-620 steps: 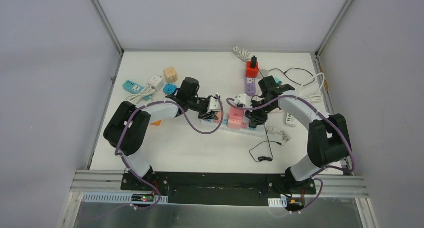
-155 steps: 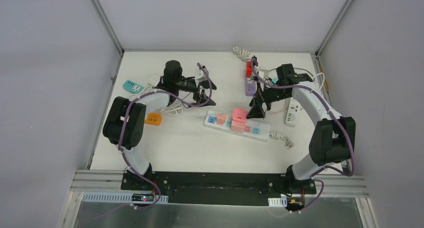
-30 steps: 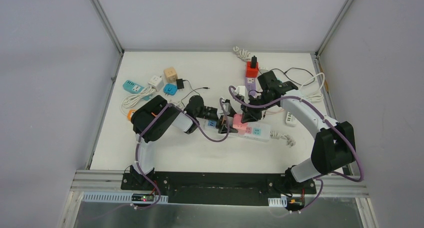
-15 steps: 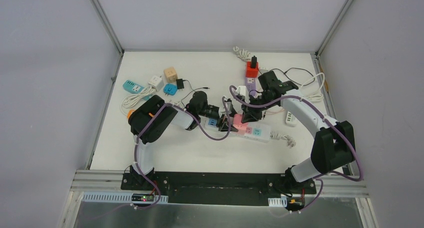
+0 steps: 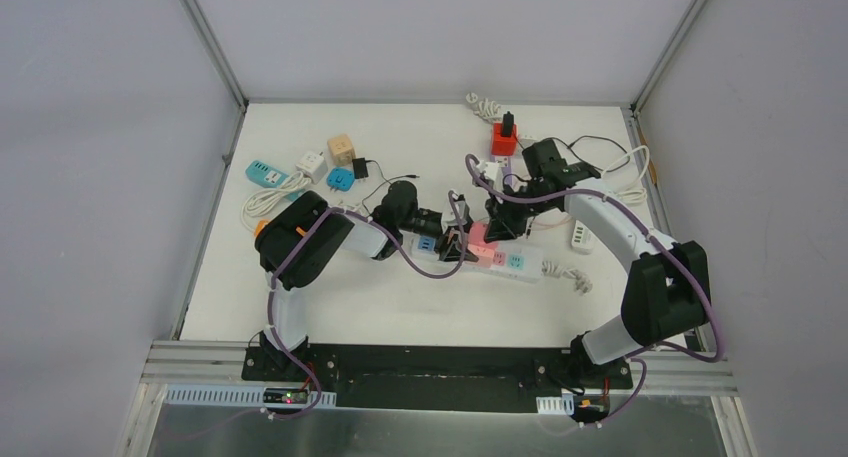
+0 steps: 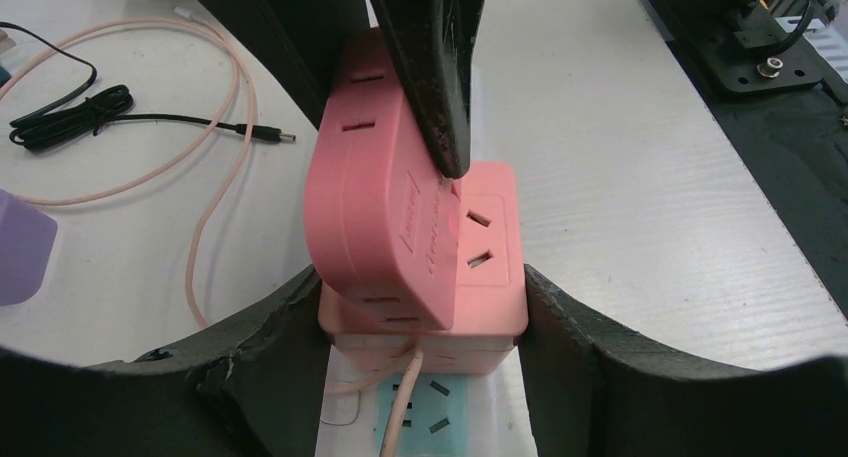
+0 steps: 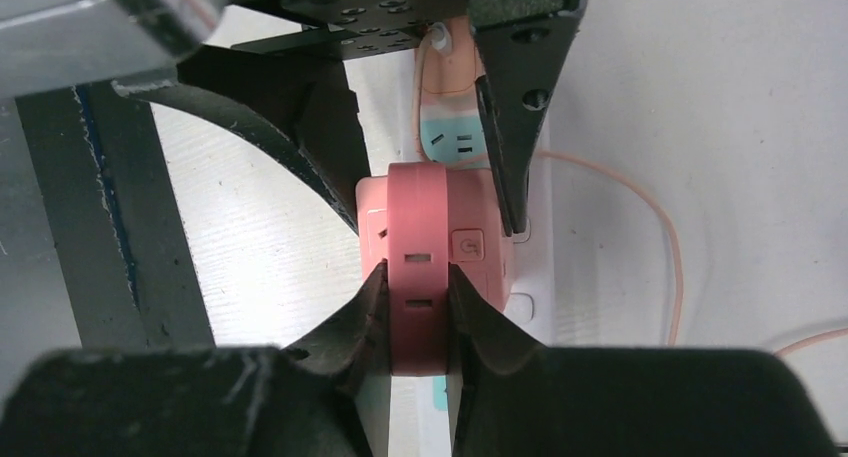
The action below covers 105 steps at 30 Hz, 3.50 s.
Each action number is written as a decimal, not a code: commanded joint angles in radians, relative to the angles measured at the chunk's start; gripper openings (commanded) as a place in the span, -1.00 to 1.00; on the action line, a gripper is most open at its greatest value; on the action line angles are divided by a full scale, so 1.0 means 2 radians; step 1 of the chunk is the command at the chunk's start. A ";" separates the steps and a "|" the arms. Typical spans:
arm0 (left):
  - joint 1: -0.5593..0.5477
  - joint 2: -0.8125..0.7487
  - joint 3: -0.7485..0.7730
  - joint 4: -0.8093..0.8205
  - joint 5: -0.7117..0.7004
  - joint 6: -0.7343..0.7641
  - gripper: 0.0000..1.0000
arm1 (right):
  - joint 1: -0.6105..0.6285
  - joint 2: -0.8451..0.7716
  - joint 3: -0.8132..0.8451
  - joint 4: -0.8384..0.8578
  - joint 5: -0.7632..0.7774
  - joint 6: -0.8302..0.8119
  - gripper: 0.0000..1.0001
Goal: Pull the plug off the socket
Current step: Remove the plug from the socket.
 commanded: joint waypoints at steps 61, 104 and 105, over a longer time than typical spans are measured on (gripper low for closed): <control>-0.004 -0.013 0.002 -0.065 -0.024 0.043 -1.00 | 0.061 -0.001 0.020 -0.080 -0.049 -0.100 -1.00; -0.004 -0.012 0.002 -0.068 -0.018 0.044 -1.00 | 0.051 -0.014 0.024 -0.030 -0.042 -0.035 -1.00; -0.004 -0.011 0.002 -0.068 -0.019 0.044 -1.00 | 0.043 -0.015 0.019 -0.002 -0.015 -0.002 -1.00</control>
